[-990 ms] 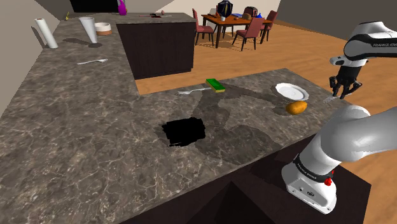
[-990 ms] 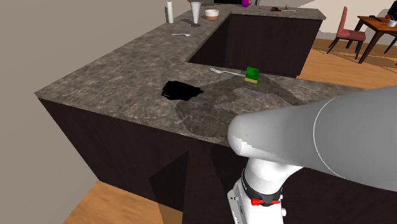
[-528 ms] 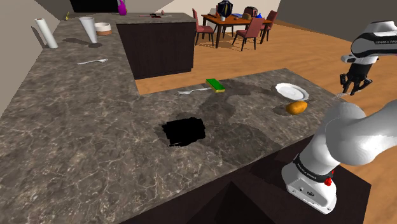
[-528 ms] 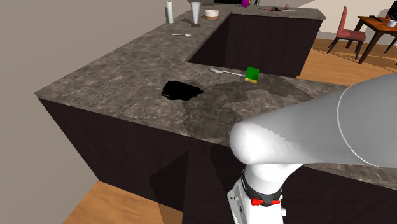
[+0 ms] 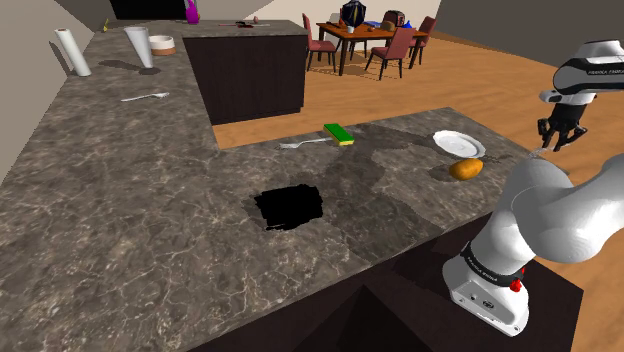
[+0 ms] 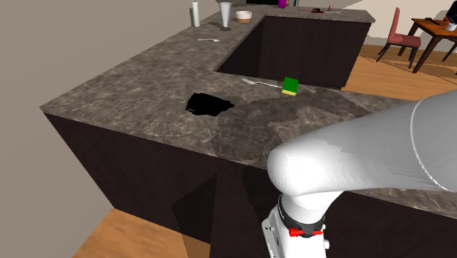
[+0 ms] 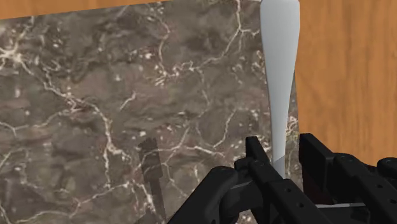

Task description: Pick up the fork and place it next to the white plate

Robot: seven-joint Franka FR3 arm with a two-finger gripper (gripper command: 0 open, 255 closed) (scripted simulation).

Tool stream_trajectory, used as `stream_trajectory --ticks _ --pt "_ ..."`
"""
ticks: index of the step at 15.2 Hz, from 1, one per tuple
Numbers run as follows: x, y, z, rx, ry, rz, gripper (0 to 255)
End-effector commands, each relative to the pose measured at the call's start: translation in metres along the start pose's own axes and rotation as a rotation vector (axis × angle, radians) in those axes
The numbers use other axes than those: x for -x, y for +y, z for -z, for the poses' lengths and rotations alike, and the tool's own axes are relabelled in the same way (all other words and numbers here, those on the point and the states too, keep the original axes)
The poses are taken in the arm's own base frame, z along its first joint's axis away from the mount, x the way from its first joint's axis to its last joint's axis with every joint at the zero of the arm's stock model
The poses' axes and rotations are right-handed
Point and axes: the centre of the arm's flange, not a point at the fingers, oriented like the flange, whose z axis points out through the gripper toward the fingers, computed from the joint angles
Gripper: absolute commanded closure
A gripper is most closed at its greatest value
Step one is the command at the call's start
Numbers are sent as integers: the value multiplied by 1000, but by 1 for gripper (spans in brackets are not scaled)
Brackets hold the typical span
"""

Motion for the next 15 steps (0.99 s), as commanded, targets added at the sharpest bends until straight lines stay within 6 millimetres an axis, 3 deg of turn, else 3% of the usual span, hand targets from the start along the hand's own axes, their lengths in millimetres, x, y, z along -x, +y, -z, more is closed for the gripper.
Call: stream_trajectory --ticks 1,11,15 --pt "-2 2 -11 0 0 0 255" --pt "-7 13 -65 0 0 0 255" --pt "-7 13 -65 0 0 0 255"
